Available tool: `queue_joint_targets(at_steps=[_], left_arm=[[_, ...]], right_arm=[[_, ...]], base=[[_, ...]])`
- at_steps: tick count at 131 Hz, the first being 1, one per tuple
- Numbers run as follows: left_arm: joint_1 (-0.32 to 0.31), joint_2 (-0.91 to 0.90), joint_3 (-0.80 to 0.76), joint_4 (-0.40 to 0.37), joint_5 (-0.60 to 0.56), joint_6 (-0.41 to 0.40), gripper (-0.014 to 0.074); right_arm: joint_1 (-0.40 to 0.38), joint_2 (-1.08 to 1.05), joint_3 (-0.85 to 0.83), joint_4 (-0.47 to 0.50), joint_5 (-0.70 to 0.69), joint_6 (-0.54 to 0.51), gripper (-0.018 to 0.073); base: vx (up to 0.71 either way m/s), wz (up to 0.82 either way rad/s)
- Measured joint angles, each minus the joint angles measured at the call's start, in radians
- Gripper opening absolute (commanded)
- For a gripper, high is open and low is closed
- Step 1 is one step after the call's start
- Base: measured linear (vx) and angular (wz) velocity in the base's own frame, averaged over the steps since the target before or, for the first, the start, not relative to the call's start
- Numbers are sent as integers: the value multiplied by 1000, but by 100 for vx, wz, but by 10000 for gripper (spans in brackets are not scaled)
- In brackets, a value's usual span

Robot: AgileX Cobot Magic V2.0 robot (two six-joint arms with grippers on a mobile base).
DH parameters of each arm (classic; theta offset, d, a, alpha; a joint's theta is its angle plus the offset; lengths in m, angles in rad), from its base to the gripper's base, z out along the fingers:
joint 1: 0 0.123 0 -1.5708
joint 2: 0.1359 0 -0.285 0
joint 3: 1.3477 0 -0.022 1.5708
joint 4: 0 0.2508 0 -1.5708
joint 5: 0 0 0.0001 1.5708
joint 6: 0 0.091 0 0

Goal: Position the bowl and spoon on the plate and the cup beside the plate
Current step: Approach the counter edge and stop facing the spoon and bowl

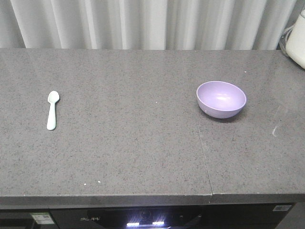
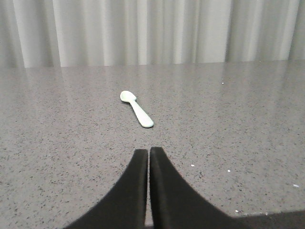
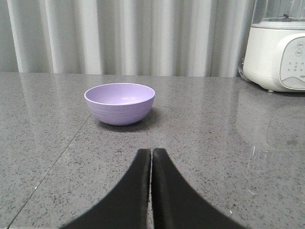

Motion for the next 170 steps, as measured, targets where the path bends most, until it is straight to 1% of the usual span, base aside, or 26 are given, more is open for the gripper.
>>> queue_joint_targets(at_steps=[170], left_arm=[[0,0,0,0,0,0,-6]], right_arm=[[0,0,0,0,0,0,-4]], base=[[4,1]])
